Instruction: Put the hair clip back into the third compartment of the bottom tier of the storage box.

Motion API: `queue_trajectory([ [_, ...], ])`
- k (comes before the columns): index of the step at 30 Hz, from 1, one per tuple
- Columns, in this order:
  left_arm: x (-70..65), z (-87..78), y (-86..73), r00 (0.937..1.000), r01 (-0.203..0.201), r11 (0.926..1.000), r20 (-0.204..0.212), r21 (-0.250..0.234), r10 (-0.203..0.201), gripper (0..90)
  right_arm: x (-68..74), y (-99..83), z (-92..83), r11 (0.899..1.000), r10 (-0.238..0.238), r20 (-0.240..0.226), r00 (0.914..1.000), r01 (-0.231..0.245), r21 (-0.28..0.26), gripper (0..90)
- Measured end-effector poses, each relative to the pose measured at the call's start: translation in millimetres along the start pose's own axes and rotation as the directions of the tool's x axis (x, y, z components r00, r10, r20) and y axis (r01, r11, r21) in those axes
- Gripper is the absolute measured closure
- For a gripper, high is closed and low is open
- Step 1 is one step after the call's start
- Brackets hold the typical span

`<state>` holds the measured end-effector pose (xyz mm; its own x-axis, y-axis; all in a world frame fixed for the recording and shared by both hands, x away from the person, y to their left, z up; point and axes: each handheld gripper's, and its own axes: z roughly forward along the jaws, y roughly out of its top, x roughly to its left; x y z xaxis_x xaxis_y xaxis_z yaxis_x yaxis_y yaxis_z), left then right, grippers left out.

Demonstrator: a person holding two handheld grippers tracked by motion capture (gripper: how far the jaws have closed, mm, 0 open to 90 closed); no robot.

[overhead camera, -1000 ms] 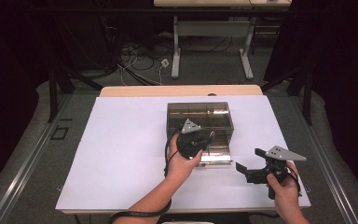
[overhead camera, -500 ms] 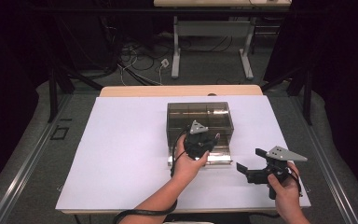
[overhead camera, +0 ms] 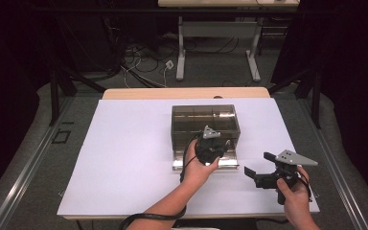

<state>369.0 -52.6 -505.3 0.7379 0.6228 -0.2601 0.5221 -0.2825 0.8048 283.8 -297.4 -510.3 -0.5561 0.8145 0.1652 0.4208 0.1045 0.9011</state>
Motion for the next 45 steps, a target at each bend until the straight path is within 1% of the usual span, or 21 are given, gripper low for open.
queue_trajectory([
  [5,-0.7,5.2,-2.3,1.0,-0.009,0.9997,-0.004,0.023,0.009,84.9,-0.5,0.3,-0.1,1.0,-0.005,-0.003,1.0,0.005,-0.001,0.0],
  [6,-1.4,6.1,-3.4,1.0,0.005,0.9995,-0.001,0.031,-0.005,84.9,-0.5,0.3,0.0,1.0,-0.007,-0.001,1.0,0.007,-0.002,0.0],
  [11,0.8,10.4,-5.0,1.0,-0.003,0.9986,-0.006,0.052,0.003,84.9,-0.5,0.5,0.0,1.0,-0.007,-0.001,1.0,0.007,0.0,0.0],
  [12,0.3,11.3,-5.2,1.0,0.005,0.9986,-0.008,0.052,-0.005,84.9,-0.3,0.5,0.2,1.0,-0.005,-0.002,1.0,0.005,0.001,0.0],
  [15,0.1,14.2,-6.0,1.0,0.006,0.9966,-0.002,0.082,-0.006,84.9,0.5,0.1,1.2,1.0,0.002,0.001,1.0,-0.002,-0.009,0.0],
  [16,-0.1,15.5,-6.5,1.0,0.003,0.9965,-0.008,0.084,-0.002,84.9,-0.2,0.8,0.1,1.0,-0.007,-0.005,1.0,0.007,0.012,0.0],
  [17,-1.8,17.4,-7.4,0.9996,0.027,0.9958,-0.005,0.088,-0.027,84.9,0.4,0.2,1.4,1.0,-0.003,-0.003,1.0,0.003,-0.008,0.0],
  [20,-1.2,20.2,-8.5,0.9999,0.015,0.9944,-0.009,0.105,-0.014,84.9,0.0,0.7,0.0,1.0,-0.005,-0.006,1.0,0.005,0.011,0.0],
  [22,-0.3,21.8,-9.1,0.9999,0.007,0.9935,-0.011,0.114,-0.006,84.9,-0.2,0.5,0.1,1.0,-0.006,-0.004,1.0,0.006,0.002,0.0],
  [25,-0.9,24.7,-10.1,0.9995,0.028,0.9921,-0.016,0.122,-0.026,84.8,-0.5,0.5,0.2,1.0,-0.005,-0.003,1.0,0.005,0.001,0.0],
  [28,0.2,25.9,-10.3,0.9999,0.01,0.9897,-0.014,0.143,-0.008,84.9,0.1,0.3,0.7,1.0,-0.003,-0.004,1.0,0.003,-0.003,0.0],
  [29,-0.3,27.1,-10.9,0.9997,0.019,0.9896,-0.016,0.143,-0.017,84.9,0.3,0.0,1.2,1.0,-0.002,-0.003,1.0,0.002,-0.008,0.0],
  [32,-0.1,28.9,-11.6,0.9999,0.005,0.9859,-0.015,0.167,-0.002,84.8,0.4,0.0,1.2,1.0,-0.001,-0.004,1.0,0.001,-0.008,0.0],
  [33,-1.1,30.0,-12.2,0.9998,0.013,0.9853,-0.016,0.17,-0.01,84.8,0.4,0.1,1.1,1.0,-0.002,-0.005,1.0,0.002,-0.008,0.0],
  [36,-1.0,30.6,-12.0,0.9999,0.006,0.9828,-0.013,0.185,-0.004,84.8,0.3,0.7,-0.4,1.0,-0.002,-0.008,1.0,0.002,0.019,0.0],
  [37,-1.4,30.8,-11.9,0.9998,0.007,0.9823,-0.017,0.187,-0.004,84.8,0.4,0.2,0.7,1.0,-0.002,-0.006,1.0,0.002,0.001,0.0],
  [38,-1.3,30.5,-11.5,0.9999,0.005,0.9814,-0.016,0.192,-0.002,84.8,-0.1,1.4,-2.1,0.999,-0.007,-0.014,0.9999,0.007,0.046,0.0],
  [39,-1.8,30.8,-11.4,0.9998,0.011,0.9821,-0.016,0.188,-0.008,84.8,1.1,-0.9,3.4,0.999,0.003,0.001,1.0,-0.003,-0.039,0.0],
  [40,-2.0,31.3,-11.6,0.9998,0.011,0.9833,-0.018,0.182,-0.008,84.8,0.3,0.2,0.7,1.0,-0.004,-0.01,0.9999,0.004,0.004,0.0],
  [43,-1.7,31.1,-11.4,0.9998,0.007,0.9832,-0.018,0.182,-0.004,84.8,-0.3,0.5,0.4,1.0,-0.008,-0.01,0.9999,0.008,0.012,0.0],
  [45,-0.8,30.2,-11.0,0.9999,0.005,0.9825,-0.015,0.186,-0.003,84.8,-0.2,0.2,1.1,1.0,-0.006,-0.009,0.9999,0.006,0.002,0.0],
])
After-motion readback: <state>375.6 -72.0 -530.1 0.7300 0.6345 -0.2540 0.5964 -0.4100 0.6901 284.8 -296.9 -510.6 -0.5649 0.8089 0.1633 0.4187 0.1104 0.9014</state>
